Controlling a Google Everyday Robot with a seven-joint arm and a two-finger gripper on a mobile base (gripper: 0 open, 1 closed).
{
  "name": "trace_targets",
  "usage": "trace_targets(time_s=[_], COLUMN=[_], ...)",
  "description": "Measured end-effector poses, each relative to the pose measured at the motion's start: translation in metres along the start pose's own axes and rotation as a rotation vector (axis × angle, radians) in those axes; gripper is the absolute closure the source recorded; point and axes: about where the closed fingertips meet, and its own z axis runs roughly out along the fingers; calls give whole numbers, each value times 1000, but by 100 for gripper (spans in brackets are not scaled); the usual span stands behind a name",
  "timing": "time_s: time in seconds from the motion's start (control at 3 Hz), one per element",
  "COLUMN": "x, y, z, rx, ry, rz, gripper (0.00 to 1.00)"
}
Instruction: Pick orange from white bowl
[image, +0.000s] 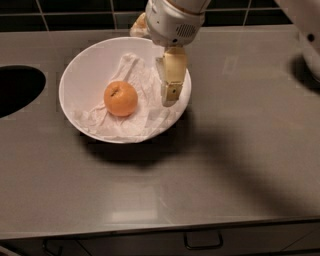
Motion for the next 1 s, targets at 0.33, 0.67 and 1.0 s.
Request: trace_targets(time_s=[0.33,0.67,1.0], x=[-25,-44,-43], y=[-23,-39,-44], z=[20,34,42], rx=[-8,-15,-19], ry=[-35,-53,-54], rz=[-76,-133,-134], gripper=[0,0,0])
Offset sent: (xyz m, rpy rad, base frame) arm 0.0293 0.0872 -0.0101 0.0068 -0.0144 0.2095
